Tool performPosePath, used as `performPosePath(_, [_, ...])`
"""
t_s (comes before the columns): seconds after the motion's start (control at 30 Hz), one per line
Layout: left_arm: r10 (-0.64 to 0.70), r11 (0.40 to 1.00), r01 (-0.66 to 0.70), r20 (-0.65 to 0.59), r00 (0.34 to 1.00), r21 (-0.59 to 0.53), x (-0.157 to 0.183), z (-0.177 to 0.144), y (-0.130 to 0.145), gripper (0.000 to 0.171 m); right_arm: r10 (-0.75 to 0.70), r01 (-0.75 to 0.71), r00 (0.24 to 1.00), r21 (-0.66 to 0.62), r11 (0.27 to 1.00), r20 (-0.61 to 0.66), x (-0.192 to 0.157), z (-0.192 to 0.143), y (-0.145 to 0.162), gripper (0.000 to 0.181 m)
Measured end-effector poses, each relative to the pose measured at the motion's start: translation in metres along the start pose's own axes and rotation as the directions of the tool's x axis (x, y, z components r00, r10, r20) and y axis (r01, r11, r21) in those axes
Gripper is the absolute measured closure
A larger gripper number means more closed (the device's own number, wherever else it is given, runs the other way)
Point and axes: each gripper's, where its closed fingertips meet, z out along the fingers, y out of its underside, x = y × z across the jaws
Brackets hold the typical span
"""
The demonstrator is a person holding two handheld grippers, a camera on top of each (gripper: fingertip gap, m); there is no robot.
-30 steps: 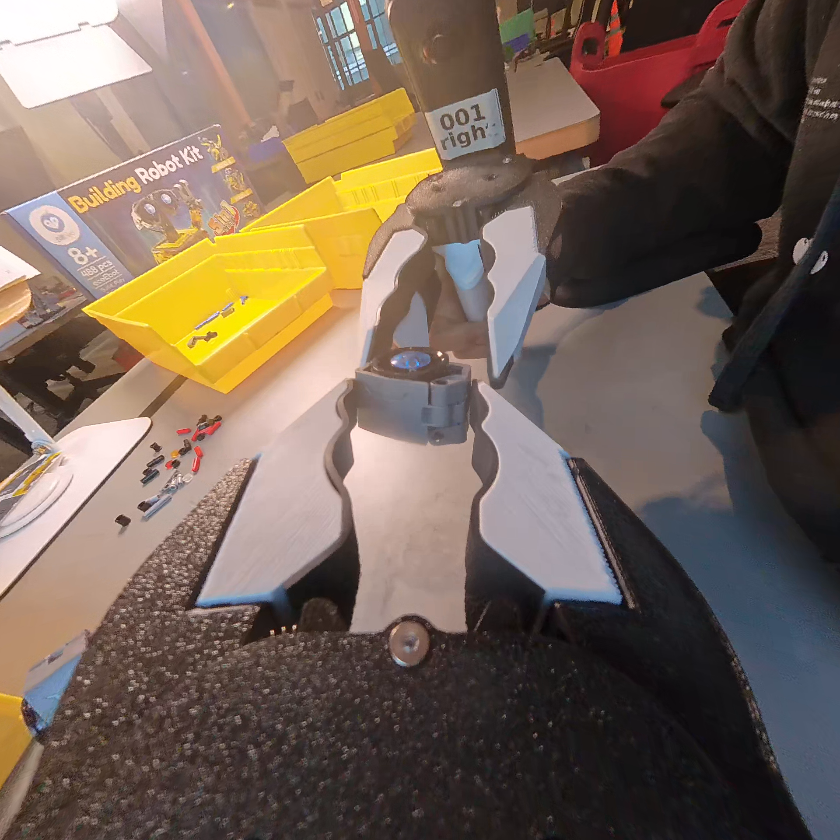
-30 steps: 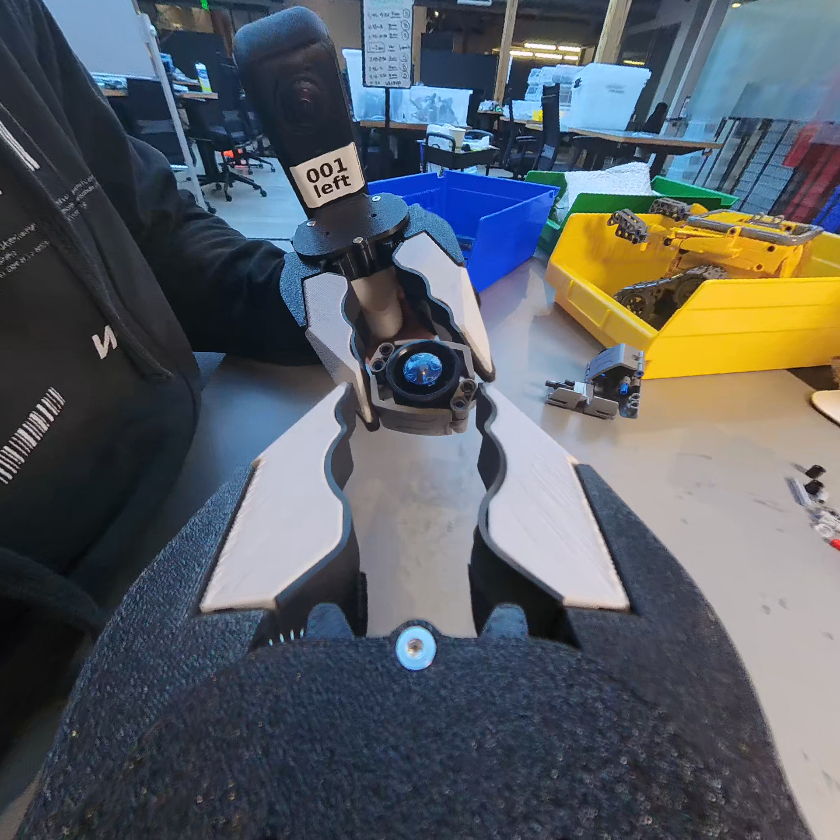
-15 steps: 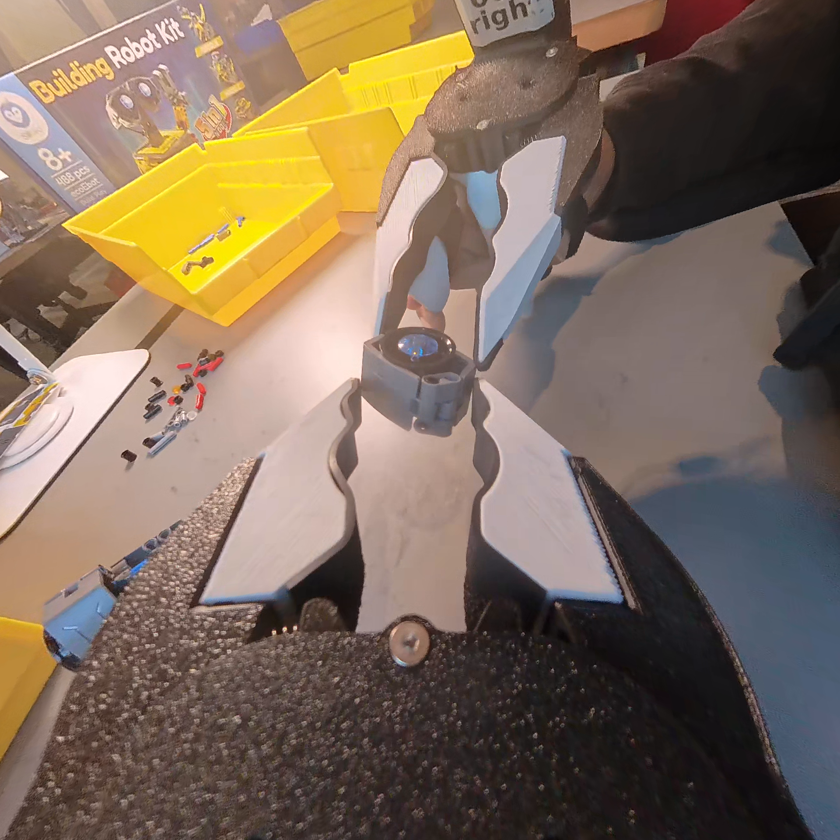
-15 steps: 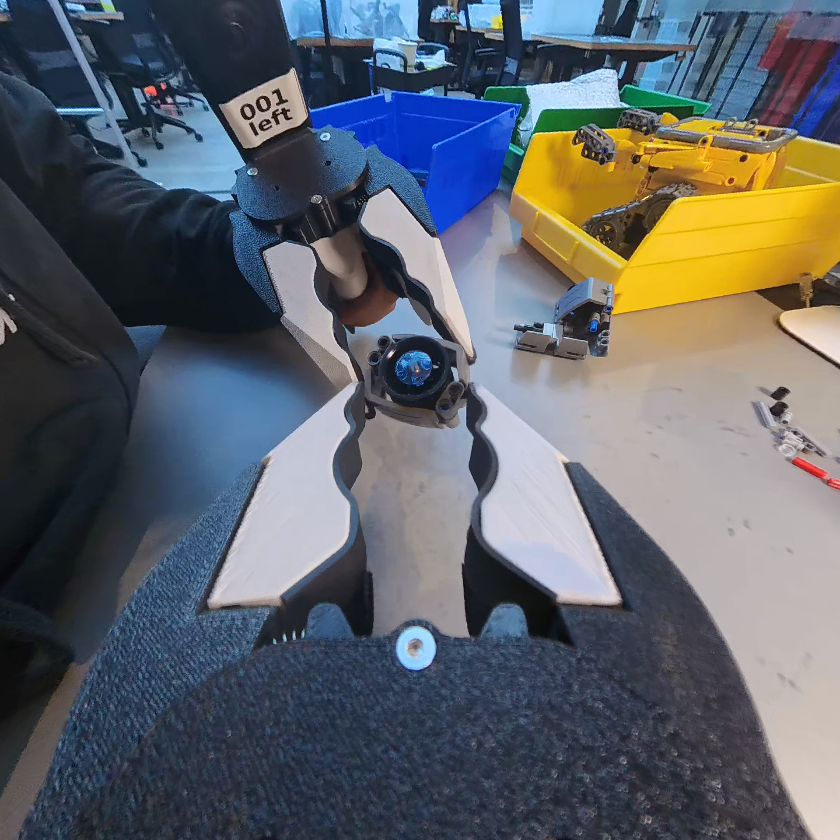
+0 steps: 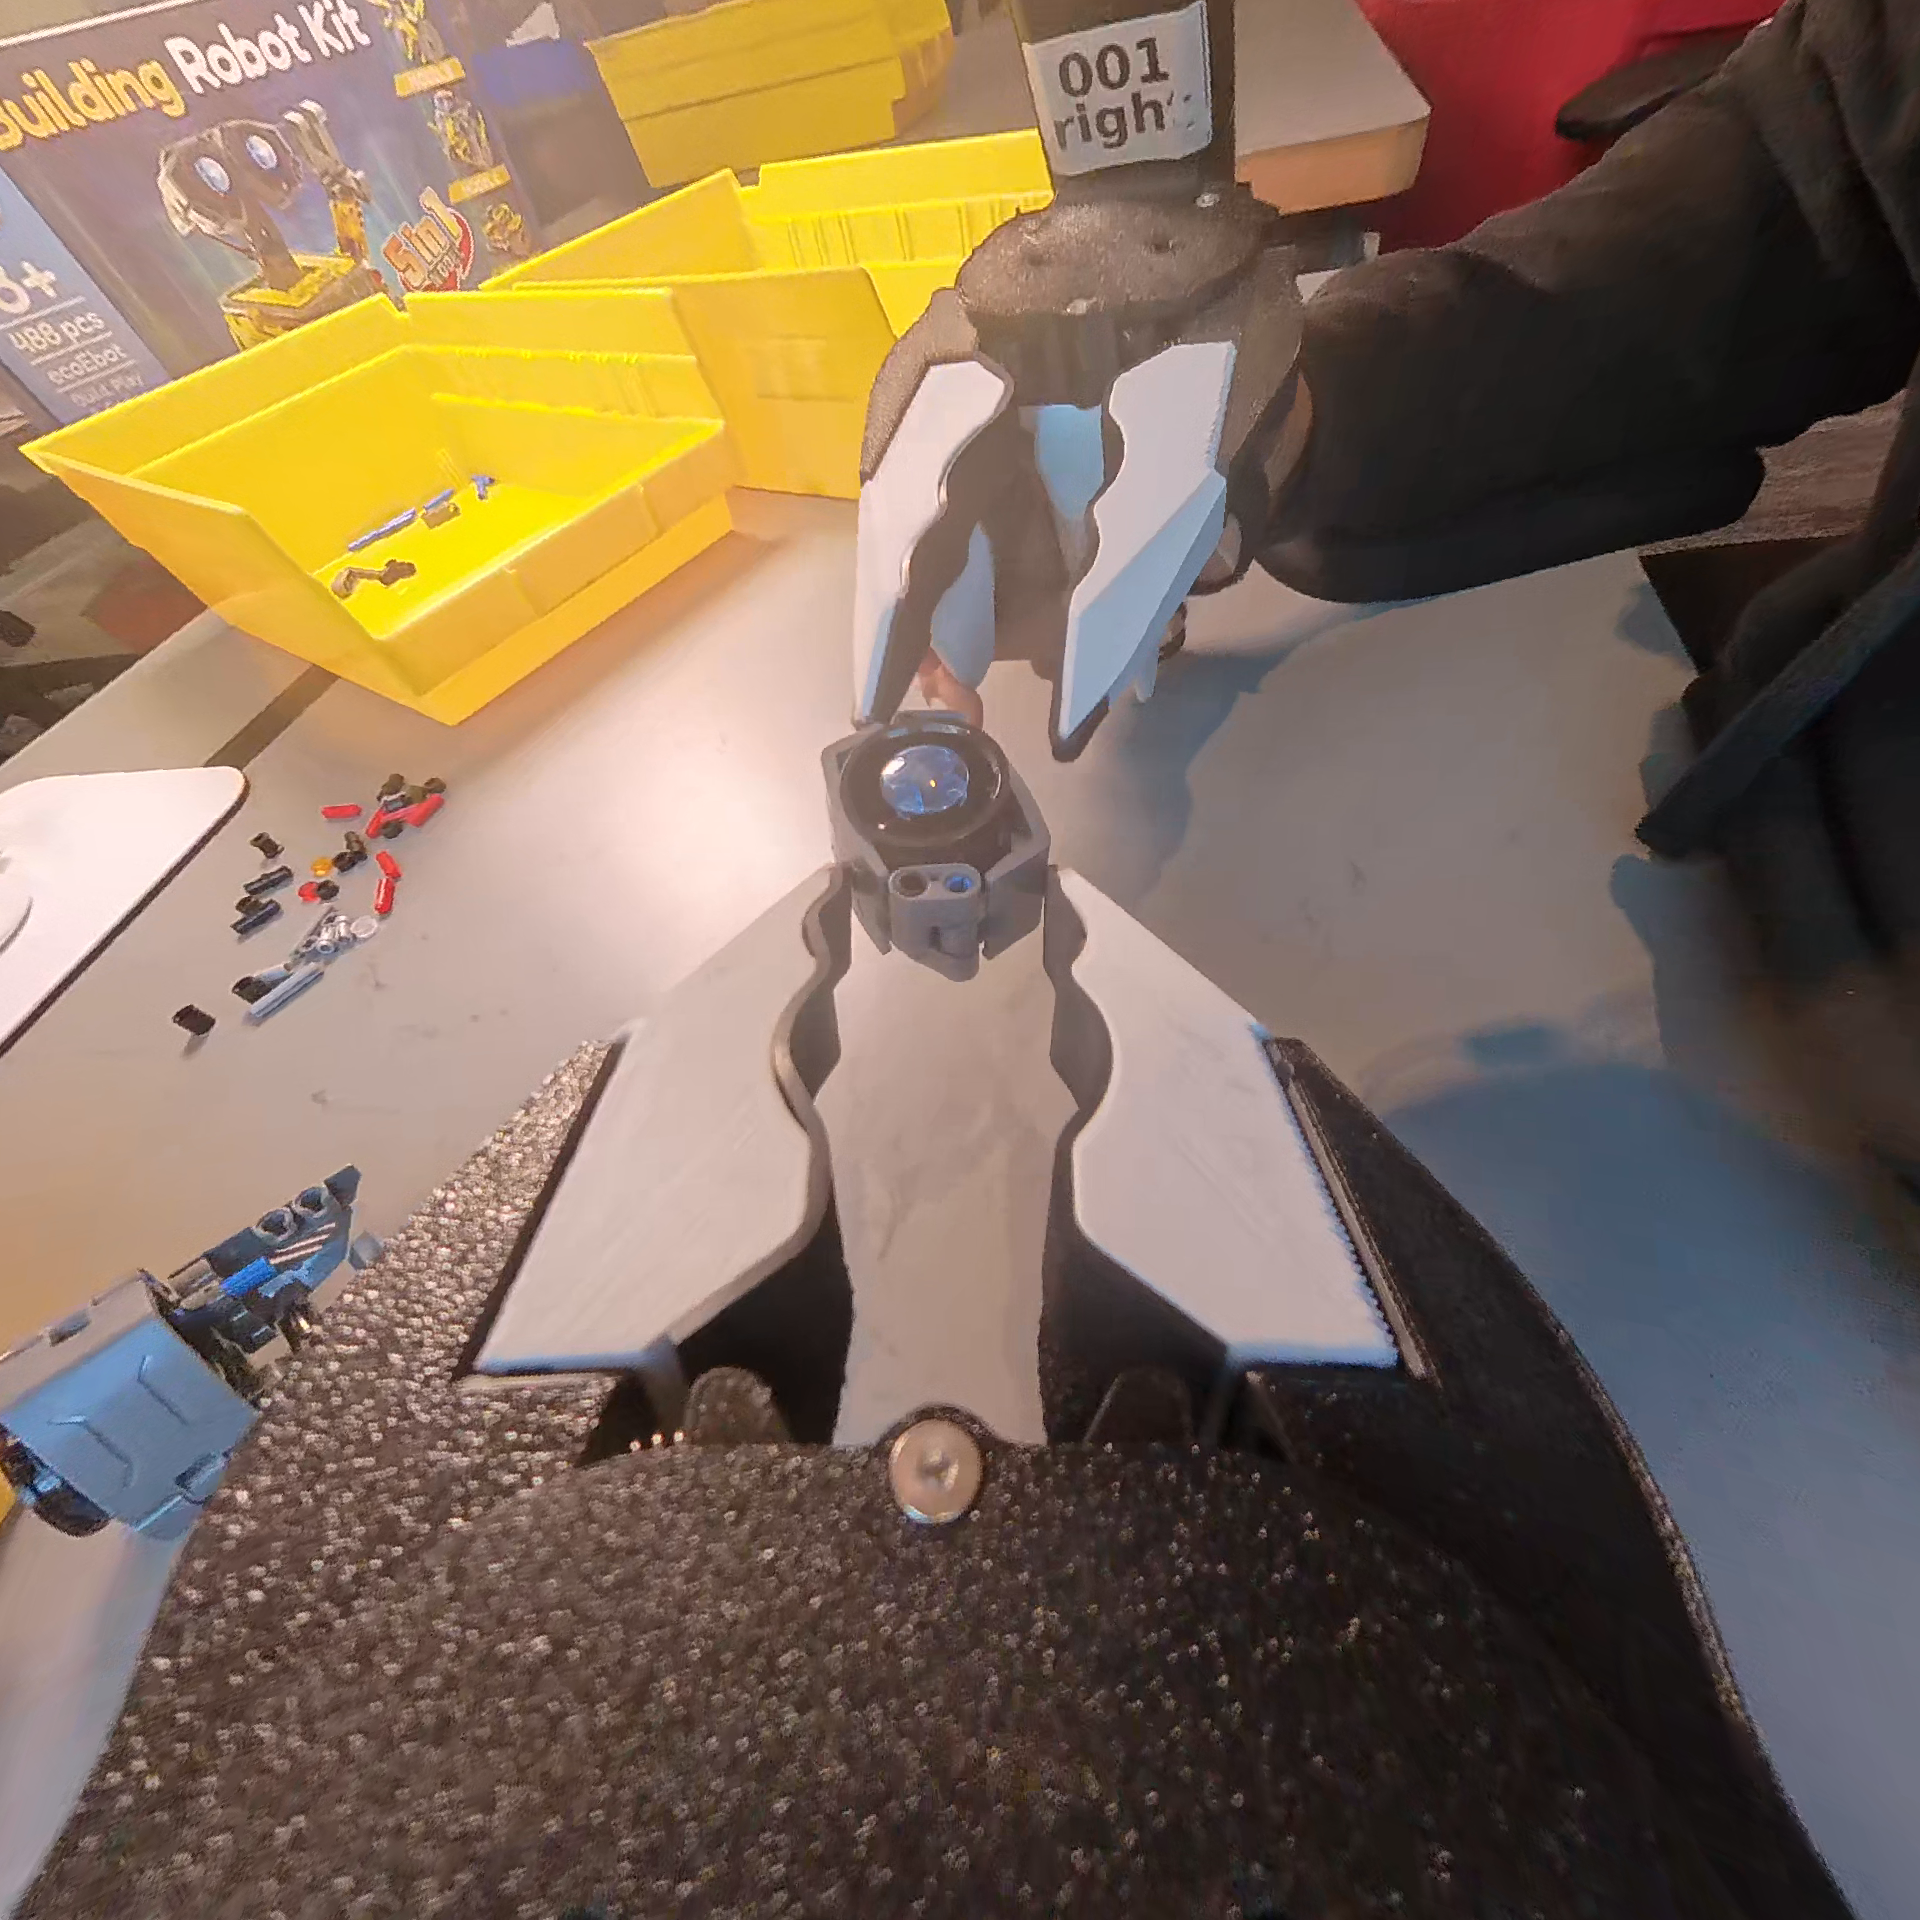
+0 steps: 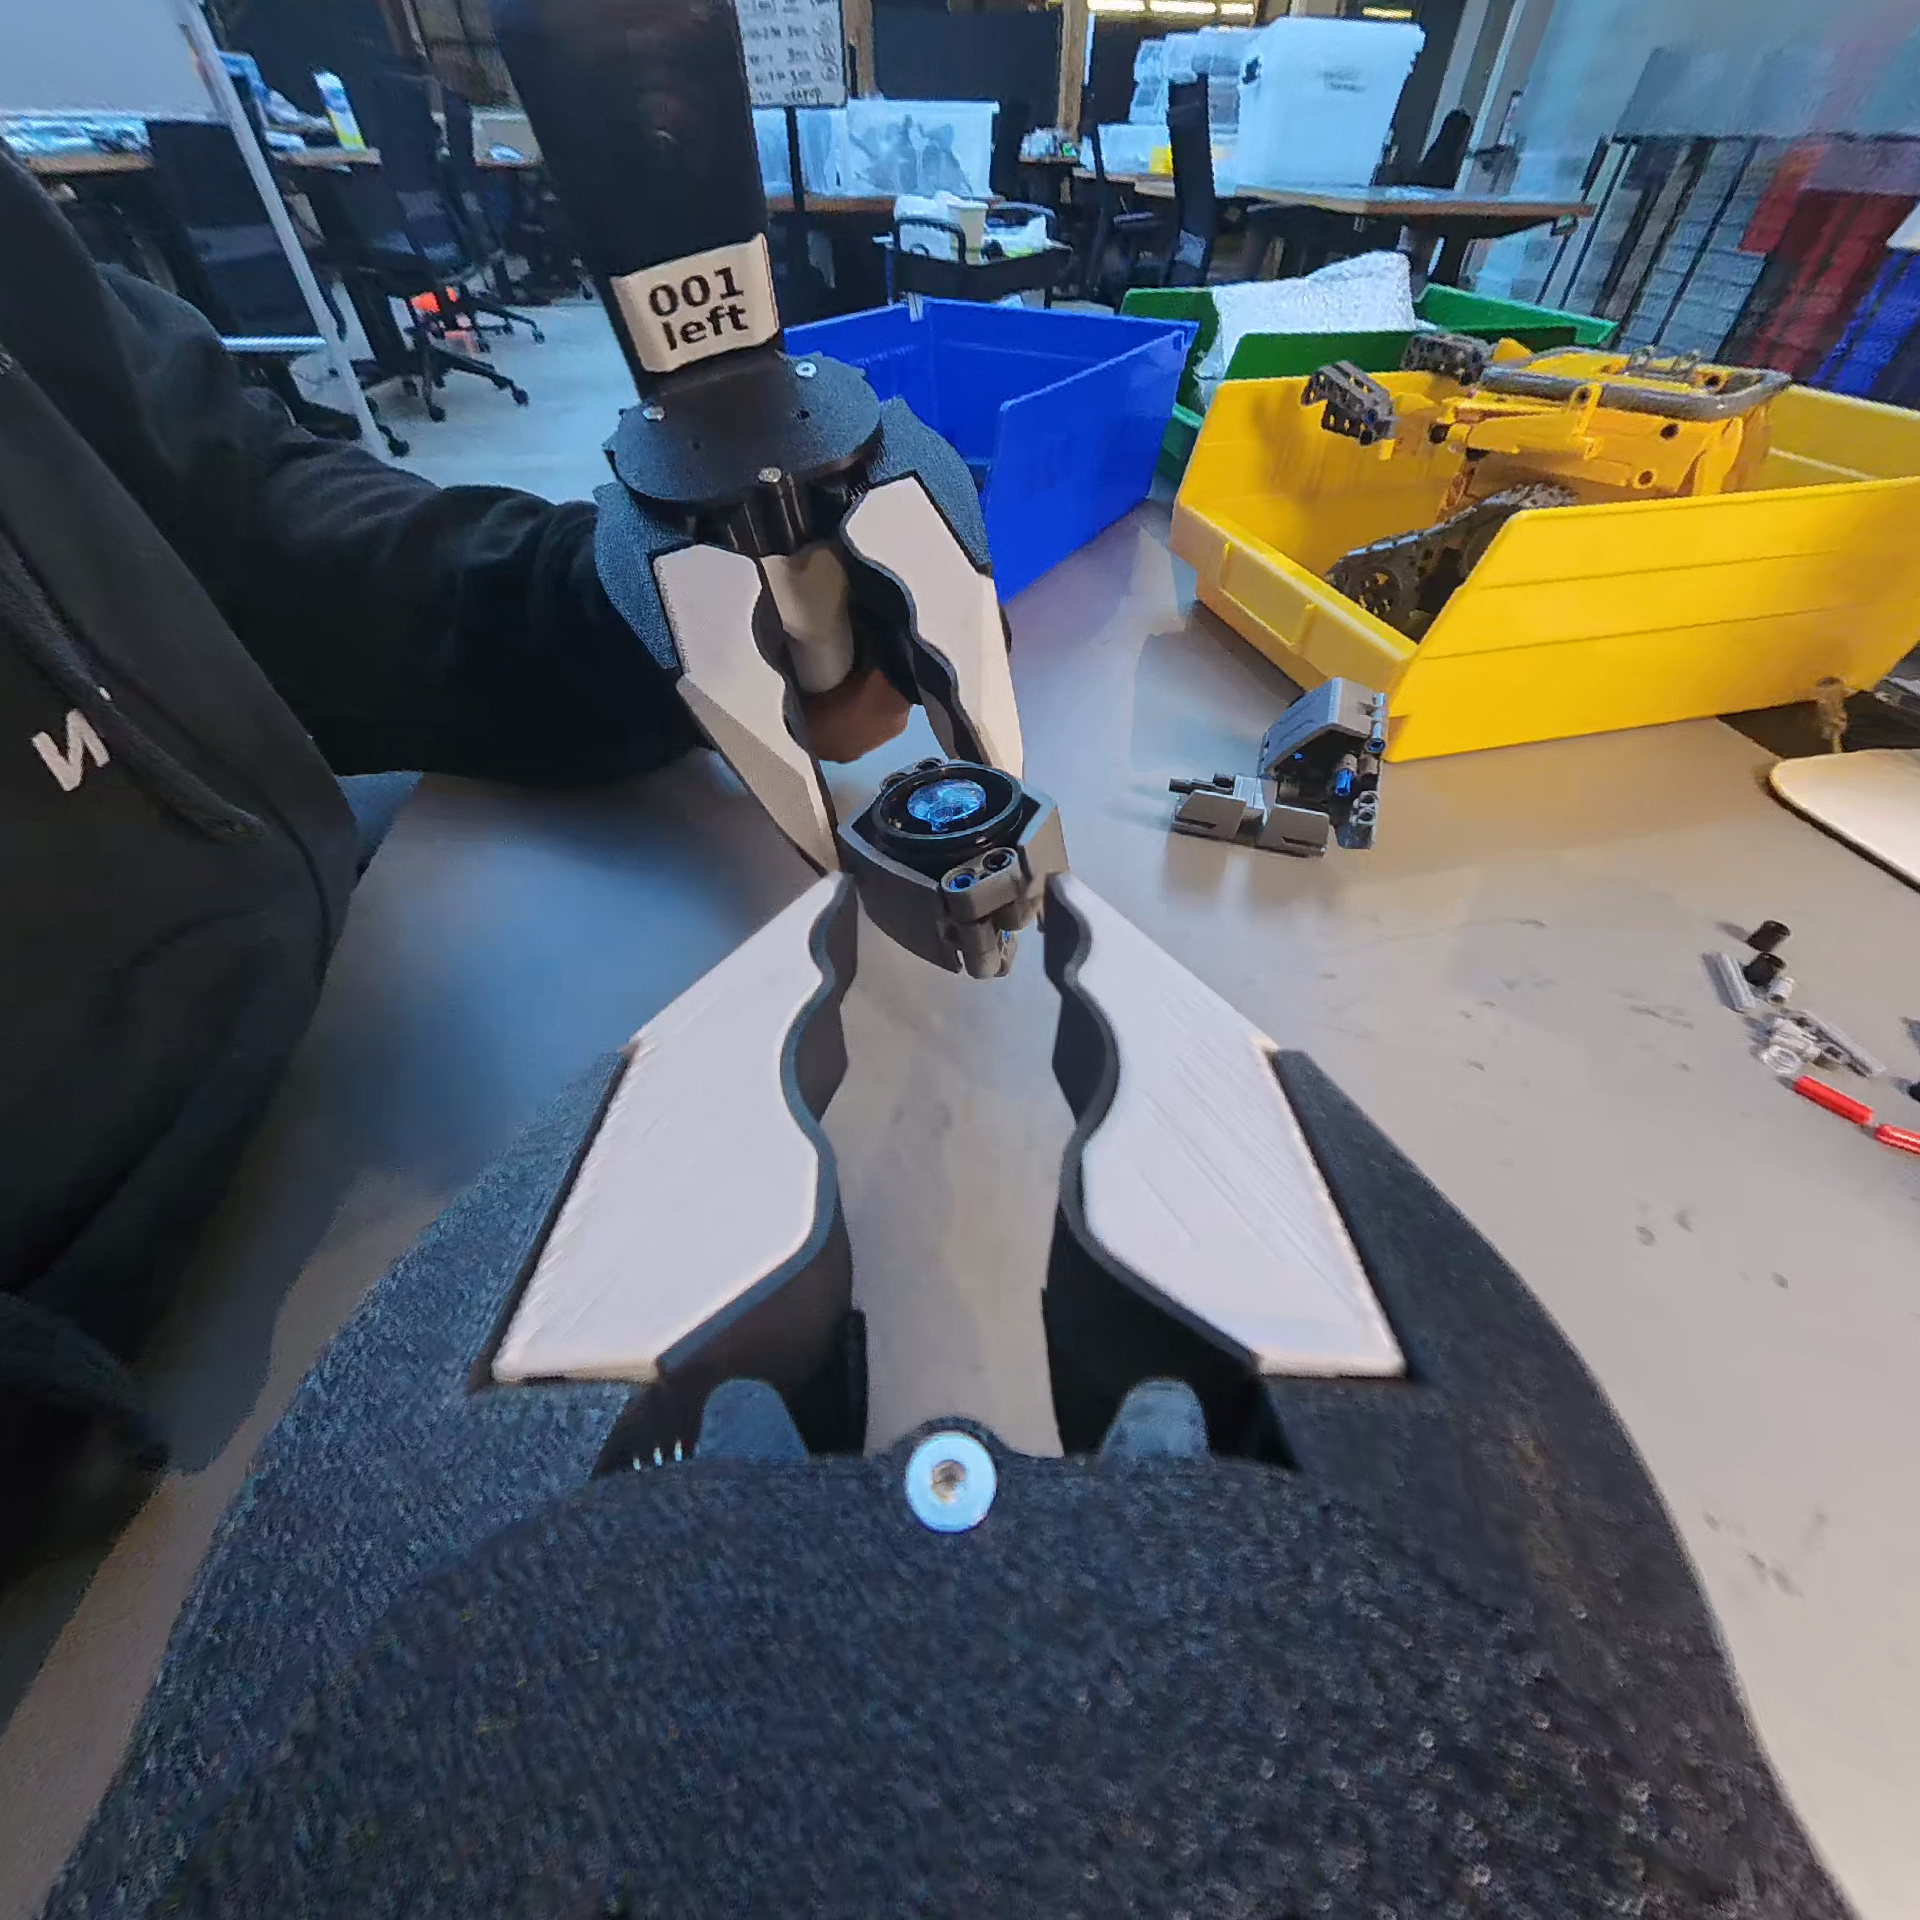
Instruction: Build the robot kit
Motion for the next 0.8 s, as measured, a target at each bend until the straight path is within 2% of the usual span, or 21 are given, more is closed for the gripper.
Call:
performPosePath(0.17, [-0.032,0.999,0.034,-0.038,0.999,0.035,0.003,-0.003,-0.004,0.135,-0.075,0.075,0.997,-0.009,0.997,0.034,-0.008,0.001,0.003,0.129])
performPosePath(0.3, [-0.028,0.999,0.029,-0.1,0.995,0.012,0.017,0.001,0.0,0.135,-0.194,0.197,0.98,-0.068,0.978,0.051,-0.018,0.006,0.013,0.128])
performPosePath(0.37, [-0.02,1.0,0.019,-0.13,0.991,-0.012,0.023,0.004,0.004,0.135,-0.262,0.268,0.963,-0.107,0.957,0.063,-0.021,0.007,0.02,0.129])
performPosePath(0.5, [-0.012,0.998,0.003,-0.166,0.986,-0.057,0.031,0.008,0.012,0.135,-0.345,0.351,0.936,-0.174,0.92,0.067,-0.021,0.005,0.032,0.143])
performPosePath(0.8, [0.012,0.99,-0.028,-0.121,0.993,-0.136,0.026,0.011,0.026,0.138,-0.342,0.347,0.938,-0.251,0.904,0.065,-0.014,0.006,0.046,0.147])
